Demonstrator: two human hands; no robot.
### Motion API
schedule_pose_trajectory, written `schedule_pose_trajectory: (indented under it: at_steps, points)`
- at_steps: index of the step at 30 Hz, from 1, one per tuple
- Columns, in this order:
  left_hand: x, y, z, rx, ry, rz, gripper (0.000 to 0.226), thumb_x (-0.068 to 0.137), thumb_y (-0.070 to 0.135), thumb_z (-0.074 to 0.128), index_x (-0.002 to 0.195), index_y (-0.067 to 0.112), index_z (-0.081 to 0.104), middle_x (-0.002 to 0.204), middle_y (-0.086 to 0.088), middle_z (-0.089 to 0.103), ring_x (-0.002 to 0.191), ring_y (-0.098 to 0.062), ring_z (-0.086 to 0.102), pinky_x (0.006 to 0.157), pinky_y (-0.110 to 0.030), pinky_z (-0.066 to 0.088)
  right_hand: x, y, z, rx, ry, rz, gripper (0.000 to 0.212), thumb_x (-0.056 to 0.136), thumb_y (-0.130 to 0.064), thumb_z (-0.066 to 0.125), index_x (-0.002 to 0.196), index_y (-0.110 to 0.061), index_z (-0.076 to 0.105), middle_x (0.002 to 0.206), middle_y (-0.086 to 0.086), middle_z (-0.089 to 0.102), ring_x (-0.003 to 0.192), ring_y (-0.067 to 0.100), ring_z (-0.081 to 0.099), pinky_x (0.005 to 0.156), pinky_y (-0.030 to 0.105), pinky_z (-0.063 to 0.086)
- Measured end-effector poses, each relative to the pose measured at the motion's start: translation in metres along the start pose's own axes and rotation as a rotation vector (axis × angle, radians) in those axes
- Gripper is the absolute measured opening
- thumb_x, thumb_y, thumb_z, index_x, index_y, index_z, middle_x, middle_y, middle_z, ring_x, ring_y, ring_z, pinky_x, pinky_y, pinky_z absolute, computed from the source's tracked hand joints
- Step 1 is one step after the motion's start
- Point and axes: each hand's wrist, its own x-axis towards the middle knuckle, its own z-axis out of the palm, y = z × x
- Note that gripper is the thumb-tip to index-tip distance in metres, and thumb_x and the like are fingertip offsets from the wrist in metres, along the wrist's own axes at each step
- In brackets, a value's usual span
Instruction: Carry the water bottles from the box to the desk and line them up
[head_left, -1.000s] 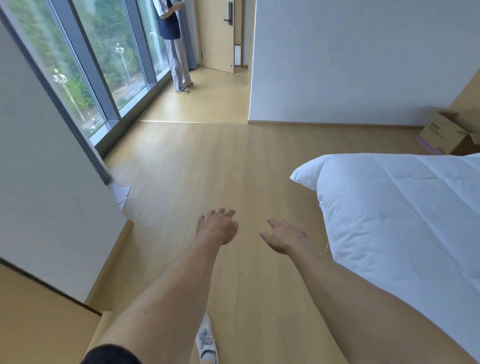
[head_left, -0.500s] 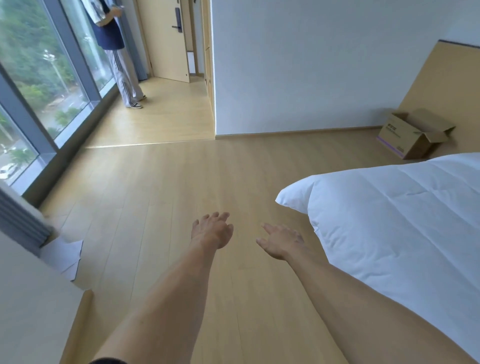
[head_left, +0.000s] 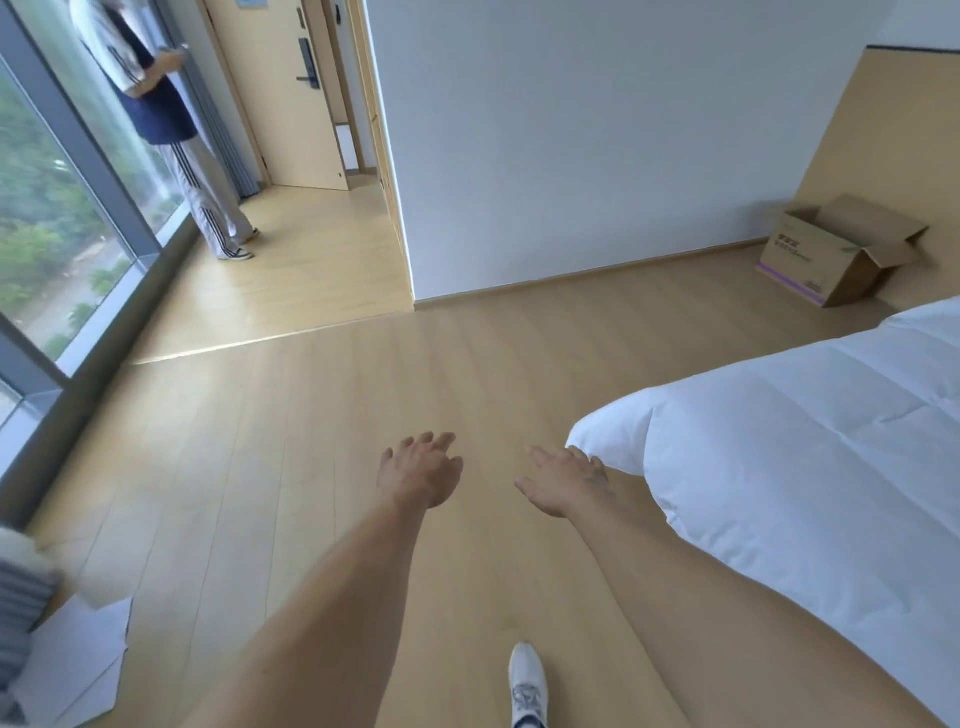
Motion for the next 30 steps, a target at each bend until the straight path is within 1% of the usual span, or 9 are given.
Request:
schedule_pose_trajectory:
  at_steps: [2, 7, 10, 16, 19, 22, 30]
  points:
    - [0.037, 0.001, -0.019, 0.012, 0.003, -0.018, 0.055, 0.105, 0.046, 0.031, 0.157, 0.033, 0.027, 0.164, 0.004, 0.028, 0.149, -0.023, 0.027, 0.122, -0.046, 0.021, 0.041, -0.006, -0.022, 0.01, 0.001, -0.013, 0.067, 0.1, -0.058, 0.034, 0.16, -0.031, 0.016, 0.163, 0.008, 0.024, 0.152, 0.027, 0.016, 0.122, 0.047, 0.013]
    - [0.129, 0.012, -0.067, 0.033, 0.026, -0.042, 0.055, 0.104, 0.048, 0.032, 0.157, 0.034, 0.029, 0.162, 0.005, 0.031, 0.148, -0.023, 0.03, 0.12, -0.044, 0.023, 0.134, -0.012, -0.082, 0.029, 0.022, -0.052, 0.069, 0.099, -0.06, 0.034, 0.159, -0.033, 0.015, 0.166, 0.006, 0.019, 0.153, 0.026, 0.012, 0.123, 0.049, 0.01]
    - [0.179, 0.029, -0.082, 0.037, 0.035, -0.005, 0.054, 0.103, 0.048, 0.032, 0.156, 0.034, 0.03, 0.161, 0.004, 0.034, 0.147, -0.022, 0.031, 0.119, -0.043, 0.024, 0.181, -0.009, -0.111, 0.027, 0.037, -0.057, 0.069, 0.099, -0.062, 0.033, 0.159, -0.034, 0.014, 0.167, 0.004, 0.017, 0.154, 0.025, 0.011, 0.123, 0.049, 0.01]
    - [0.272, 0.061, -0.099, 0.045, 0.007, 0.064, 0.054, 0.103, 0.047, 0.033, 0.155, 0.034, 0.031, 0.16, 0.004, 0.034, 0.147, -0.022, 0.031, 0.119, -0.043, 0.024, 0.26, 0.007, -0.144, 0.026, 0.039, -0.029, 0.069, 0.098, -0.064, 0.033, 0.159, -0.035, 0.017, 0.165, 0.005, 0.022, 0.153, 0.027, 0.016, 0.122, 0.051, 0.013]
    - [0.322, 0.075, -0.105, 0.05, -0.02, 0.113, 0.054, 0.104, 0.047, 0.032, 0.156, 0.034, 0.03, 0.161, 0.005, 0.032, 0.148, -0.021, 0.029, 0.12, -0.043, 0.024, 0.294, 0.021, -0.155, 0.047, 0.031, 0.019, 0.069, 0.098, -0.064, 0.033, 0.158, -0.035, 0.018, 0.165, 0.007, 0.022, 0.153, 0.027, 0.016, 0.122, 0.05, 0.012]
    - [0.382, 0.091, -0.114, 0.054, -0.054, 0.169, 0.054, 0.104, 0.046, 0.032, 0.157, 0.035, 0.027, 0.164, 0.005, 0.027, 0.15, -0.021, 0.025, 0.122, -0.044, 0.019, 0.333, 0.038, -0.171, 0.074, 0.036, 0.093, 0.068, 0.098, -0.063, 0.035, 0.158, -0.035, 0.02, 0.164, 0.008, 0.023, 0.152, 0.028, 0.017, 0.121, 0.051, 0.013]
    - [0.543, 0.136, -0.155, 0.067, -0.093, 0.421, 0.055, 0.103, 0.045, 0.031, 0.156, 0.034, 0.028, 0.162, 0.006, 0.03, 0.149, -0.021, 0.026, 0.121, -0.045, 0.02, 0.441, 0.063, -0.234, 0.155, 0.068, 0.333, 0.067, 0.098, -0.06, 0.036, 0.158, -0.033, 0.021, 0.163, 0.008, 0.027, 0.151, 0.027, 0.019, 0.121, 0.05, 0.014]
